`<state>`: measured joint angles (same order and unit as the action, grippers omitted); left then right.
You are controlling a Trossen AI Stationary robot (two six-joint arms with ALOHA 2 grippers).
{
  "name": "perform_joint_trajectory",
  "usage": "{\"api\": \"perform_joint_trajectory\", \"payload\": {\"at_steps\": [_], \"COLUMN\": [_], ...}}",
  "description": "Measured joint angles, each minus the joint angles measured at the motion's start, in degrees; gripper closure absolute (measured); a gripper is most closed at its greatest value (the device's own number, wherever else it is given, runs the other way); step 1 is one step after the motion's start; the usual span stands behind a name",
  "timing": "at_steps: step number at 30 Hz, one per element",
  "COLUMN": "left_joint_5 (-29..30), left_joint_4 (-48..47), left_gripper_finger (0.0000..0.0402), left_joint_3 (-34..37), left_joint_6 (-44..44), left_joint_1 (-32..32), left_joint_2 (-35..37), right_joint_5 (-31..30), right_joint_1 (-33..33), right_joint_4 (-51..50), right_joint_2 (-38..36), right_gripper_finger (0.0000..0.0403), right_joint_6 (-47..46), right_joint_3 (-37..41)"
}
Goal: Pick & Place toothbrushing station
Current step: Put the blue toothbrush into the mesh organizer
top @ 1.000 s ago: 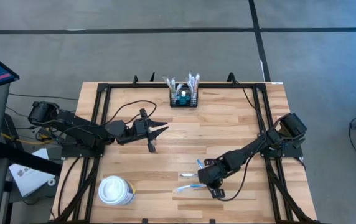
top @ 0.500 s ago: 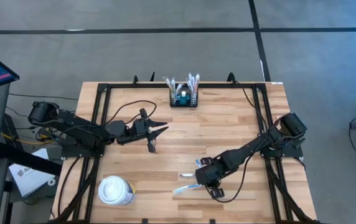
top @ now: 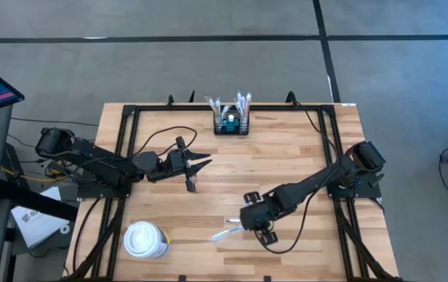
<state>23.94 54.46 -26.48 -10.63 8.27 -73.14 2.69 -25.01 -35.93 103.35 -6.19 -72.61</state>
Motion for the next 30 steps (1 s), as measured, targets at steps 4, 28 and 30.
{"api": "perform_joint_trajectory", "payload": {"at_steps": [4,28,30], "left_joint_5": [0.0,0.0,0.0], "left_joint_4": [0.0,0.0,0.0], "left_gripper_finger": [0.0334,0.0334,0.0334], "left_joint_3": [0.0,0.0,0.0], "left_joint_6": [0.0,0.0,0.0], "left_joint_1": [0.0,0.0,0.0], "left_joint_2": [0.0,0.0,0.0], "right_joint_5": [-2.9,-21.5,-22.4], "right_joint_1": [0.4,4.4,4.8], "right_joint_4": [-2.4,-6.9,-7.5], "right_joint_2": [0.0,-1.2,-2.5], "right_gripper_finger": [0.0392,0.0392,0.0392], "right_joint_6": [3.4,20.7,21.0], "right_joint_3": [-3.2,-19.8,-19.8]}}
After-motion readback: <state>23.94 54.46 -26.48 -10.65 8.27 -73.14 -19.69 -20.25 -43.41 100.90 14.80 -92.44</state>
